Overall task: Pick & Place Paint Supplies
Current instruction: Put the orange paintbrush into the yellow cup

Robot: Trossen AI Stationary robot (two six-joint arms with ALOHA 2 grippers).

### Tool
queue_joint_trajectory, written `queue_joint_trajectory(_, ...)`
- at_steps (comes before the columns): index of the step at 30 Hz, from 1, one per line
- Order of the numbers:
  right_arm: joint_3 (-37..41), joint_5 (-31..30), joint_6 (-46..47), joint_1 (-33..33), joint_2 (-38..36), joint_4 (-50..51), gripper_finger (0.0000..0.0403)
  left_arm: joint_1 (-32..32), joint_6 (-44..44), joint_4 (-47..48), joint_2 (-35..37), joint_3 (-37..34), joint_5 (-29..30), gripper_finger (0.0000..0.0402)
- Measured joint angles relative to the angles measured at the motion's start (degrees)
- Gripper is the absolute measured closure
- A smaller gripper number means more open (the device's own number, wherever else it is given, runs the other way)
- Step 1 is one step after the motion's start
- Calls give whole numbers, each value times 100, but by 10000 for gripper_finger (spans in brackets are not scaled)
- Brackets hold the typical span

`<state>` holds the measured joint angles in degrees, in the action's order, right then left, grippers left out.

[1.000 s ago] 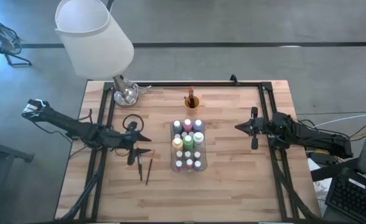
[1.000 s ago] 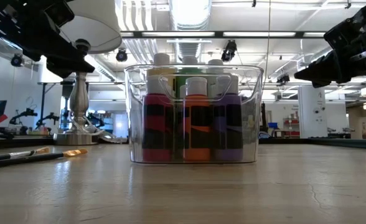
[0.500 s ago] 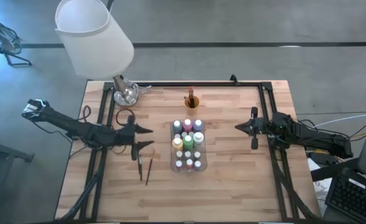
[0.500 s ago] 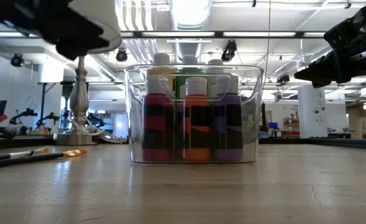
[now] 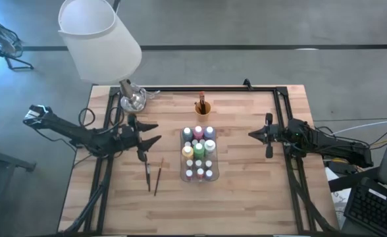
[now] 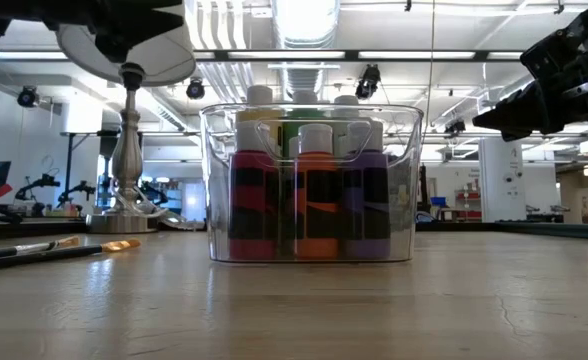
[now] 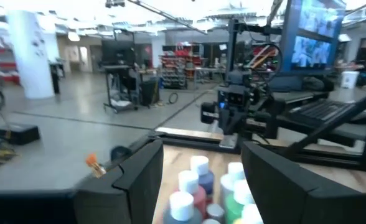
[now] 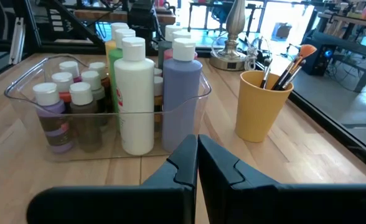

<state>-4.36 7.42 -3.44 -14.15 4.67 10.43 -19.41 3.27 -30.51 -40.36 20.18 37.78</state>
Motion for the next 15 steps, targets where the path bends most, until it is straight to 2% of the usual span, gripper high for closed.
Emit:
queue_joint_trajectory(3,0,2,0,-1,0,0,394,32,294,-217,-2,0,22,179)
queue_joint_trajectory(10,0,2,0,-2,0,-1,394,60,369,-665,0,0,61,179)
queue_joint_trajectory(15,0,2,0,-2,0,0,394,60,429,-891,4,-2,382,179)
